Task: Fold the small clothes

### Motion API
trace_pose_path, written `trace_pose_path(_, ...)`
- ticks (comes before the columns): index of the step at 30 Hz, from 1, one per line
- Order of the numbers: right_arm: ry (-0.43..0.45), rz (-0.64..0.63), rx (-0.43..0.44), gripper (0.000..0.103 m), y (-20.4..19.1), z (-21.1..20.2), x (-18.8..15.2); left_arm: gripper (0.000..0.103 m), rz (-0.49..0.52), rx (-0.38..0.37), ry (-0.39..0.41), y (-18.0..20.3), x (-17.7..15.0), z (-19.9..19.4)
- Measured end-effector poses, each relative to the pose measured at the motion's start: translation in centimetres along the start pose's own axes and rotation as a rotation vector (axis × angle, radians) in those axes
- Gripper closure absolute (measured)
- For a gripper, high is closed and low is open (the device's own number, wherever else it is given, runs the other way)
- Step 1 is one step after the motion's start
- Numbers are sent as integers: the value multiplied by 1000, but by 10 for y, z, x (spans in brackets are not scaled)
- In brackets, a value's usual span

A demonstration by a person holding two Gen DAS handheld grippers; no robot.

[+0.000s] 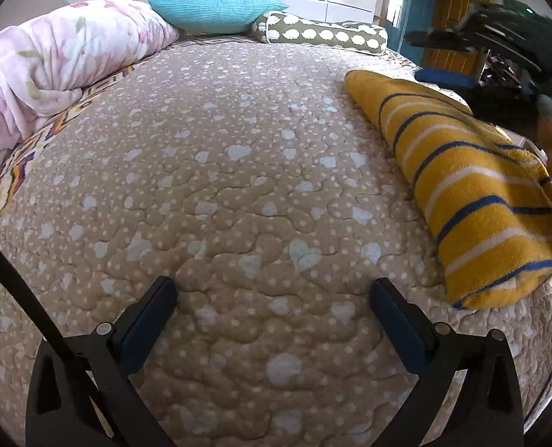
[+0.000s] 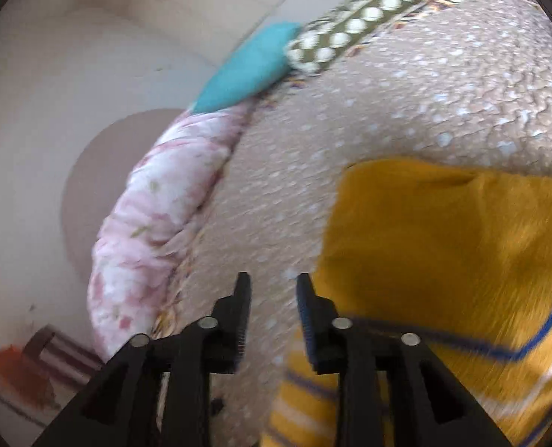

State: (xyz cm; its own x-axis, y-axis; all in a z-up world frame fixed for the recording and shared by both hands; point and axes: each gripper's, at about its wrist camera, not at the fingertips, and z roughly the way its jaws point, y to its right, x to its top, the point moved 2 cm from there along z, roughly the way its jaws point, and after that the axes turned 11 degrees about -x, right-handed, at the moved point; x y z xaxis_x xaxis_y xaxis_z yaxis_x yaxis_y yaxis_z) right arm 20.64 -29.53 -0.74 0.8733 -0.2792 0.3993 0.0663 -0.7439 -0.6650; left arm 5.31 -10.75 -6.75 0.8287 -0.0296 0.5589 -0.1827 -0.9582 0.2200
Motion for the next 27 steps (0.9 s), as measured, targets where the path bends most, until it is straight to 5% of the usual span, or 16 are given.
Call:
trace_pose_path(4, 14, 11, -41, 65, 21, -11, -23, 0, 0, -1, 1, 0, 0, 0)
trace_pose_path(8, 154, 66, -85, 74, 61, -57, -37, 0, 0, 0, 0, 0, 0, 0)
trace_pose_path(14, 282, 165, -316, 69, 128, -130, -66, 0, 5, 11, -1, 1, 1, 0)
trace_pose_path(18, 344, 111, -241, 69, 111, -168, -91, 0, 8, 27, -1, 3, 1, 1)
trace_pose_path(22, 328, -7, -140, 69, 74, -164, -119, 0, 11, 39, 0, 4, 0, 1)
trace_pose_path(24, 307, -51, -174, 69, 67, -150, -125, 0, 11, 39, -1, 4, 1, 1)
trace_pose_path(27, 296, -24, -360, 69, 82, -130, -134, 0, 11, 38, 0, 5, 0, 1)
